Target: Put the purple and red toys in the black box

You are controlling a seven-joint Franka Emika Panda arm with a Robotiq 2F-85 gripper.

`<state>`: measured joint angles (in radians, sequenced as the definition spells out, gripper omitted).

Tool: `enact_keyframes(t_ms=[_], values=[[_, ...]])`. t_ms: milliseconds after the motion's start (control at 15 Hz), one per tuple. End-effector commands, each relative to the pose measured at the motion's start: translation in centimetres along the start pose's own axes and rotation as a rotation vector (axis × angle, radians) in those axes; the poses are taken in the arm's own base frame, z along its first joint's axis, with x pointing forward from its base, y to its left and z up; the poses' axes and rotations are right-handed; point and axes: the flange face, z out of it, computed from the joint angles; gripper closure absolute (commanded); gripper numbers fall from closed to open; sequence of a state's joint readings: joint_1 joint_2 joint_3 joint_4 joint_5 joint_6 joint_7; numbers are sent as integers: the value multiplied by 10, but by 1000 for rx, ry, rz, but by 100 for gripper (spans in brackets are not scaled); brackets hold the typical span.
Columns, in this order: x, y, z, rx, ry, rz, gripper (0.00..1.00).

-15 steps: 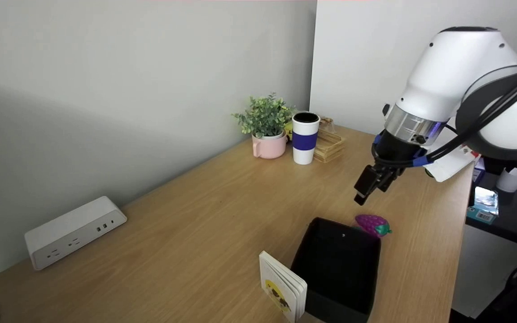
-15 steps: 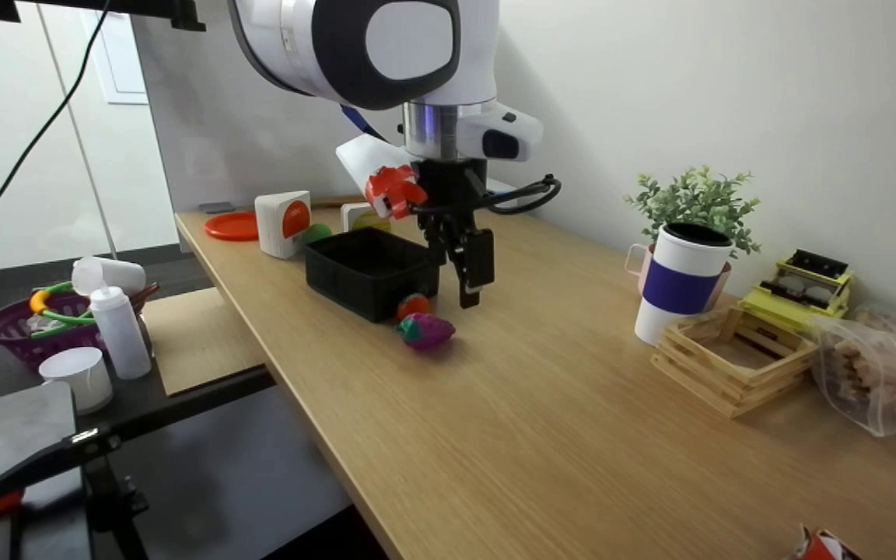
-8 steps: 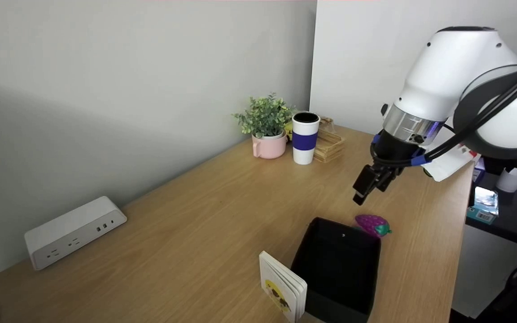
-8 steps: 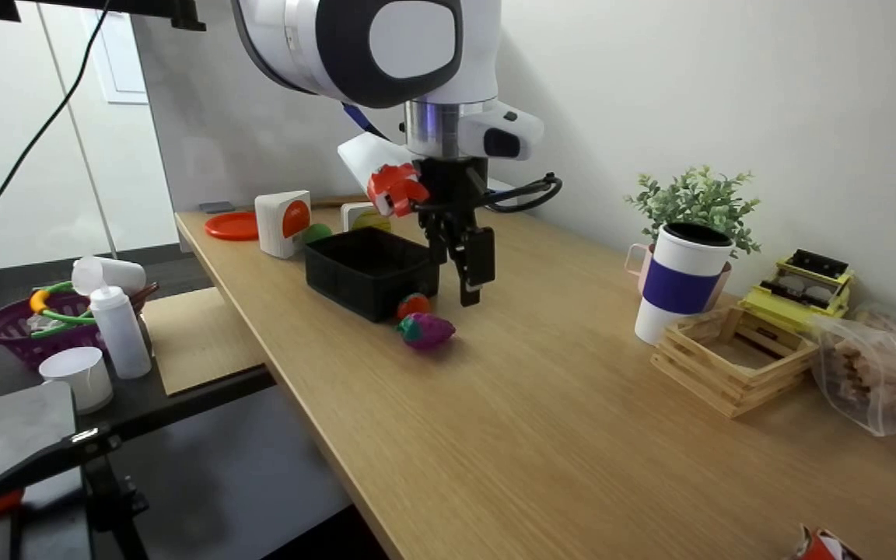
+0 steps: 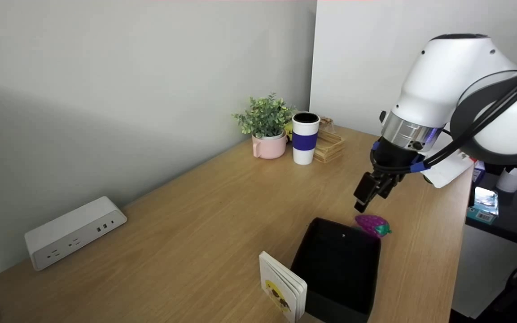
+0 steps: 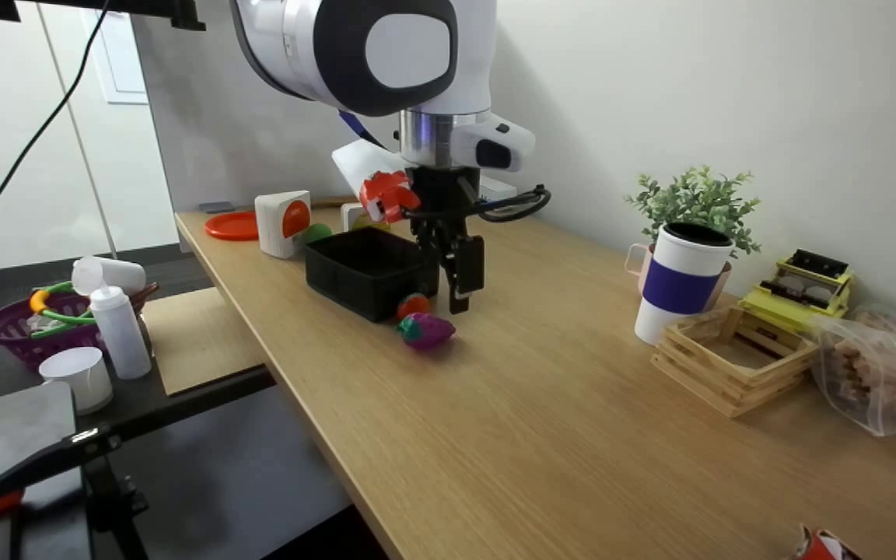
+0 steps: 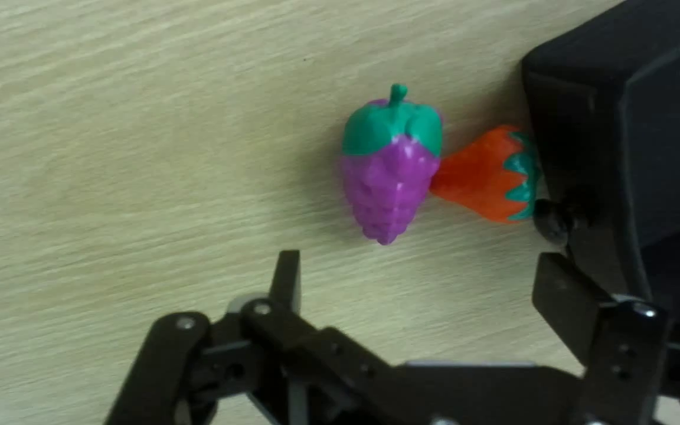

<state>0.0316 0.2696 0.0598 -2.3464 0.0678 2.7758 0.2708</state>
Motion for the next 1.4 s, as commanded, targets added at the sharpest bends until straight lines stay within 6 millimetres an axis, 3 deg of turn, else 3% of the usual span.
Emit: enact_keyframes(t_ms=[0,667,1333], values=[[5,-3,10,-1,-39,13,0],[20,0,51,-9,-163,58,0],[26,2,59,-21,-179,80,0]])
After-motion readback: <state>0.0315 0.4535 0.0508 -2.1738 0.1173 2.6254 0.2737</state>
